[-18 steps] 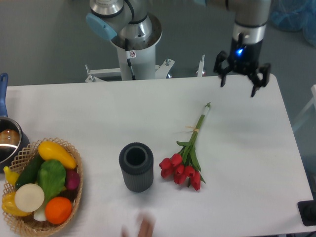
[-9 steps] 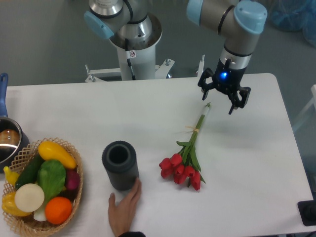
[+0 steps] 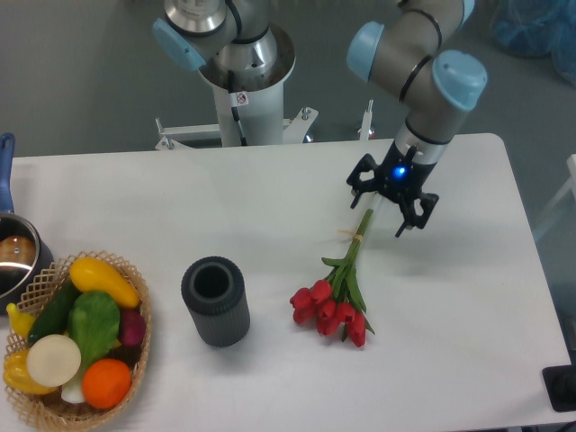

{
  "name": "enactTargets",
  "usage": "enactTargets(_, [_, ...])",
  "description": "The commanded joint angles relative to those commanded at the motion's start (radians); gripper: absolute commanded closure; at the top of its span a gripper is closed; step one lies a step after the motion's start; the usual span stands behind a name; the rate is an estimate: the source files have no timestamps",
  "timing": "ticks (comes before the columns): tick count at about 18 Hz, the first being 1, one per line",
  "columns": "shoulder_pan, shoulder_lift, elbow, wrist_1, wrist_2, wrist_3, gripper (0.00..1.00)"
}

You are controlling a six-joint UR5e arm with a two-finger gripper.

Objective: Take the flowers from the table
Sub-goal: 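Move the open gripper down toward the tulip stems near the tie, then lower the gripper around the tulip stems and close it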

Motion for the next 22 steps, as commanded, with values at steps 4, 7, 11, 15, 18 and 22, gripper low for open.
enactTargets(4, [-0.035, -0.034, 0.002, 0.048, 0.086, -0.005, 0.0])
enactTargets(7, [-0.045, -0.046, 0.0, 0.048, 0.106, -0.006, 0.0])
enactTargets(11, [-0.068, -0.083, 0.0, 0.057, 0.104, -0.037, 0.0])
enactTargets(15, [-0.088, -0.095, 0.0, 0.085, 0.104, -0.08, 0.0])
enactTargets(18, [-0.089, -0.095, 0.002, 0.085, 0.107, -0.103, 0.0])
enactTargets(22, [-0.1, -0.098, -0.002, 0.124, 0.112, -0.115, 0.0])
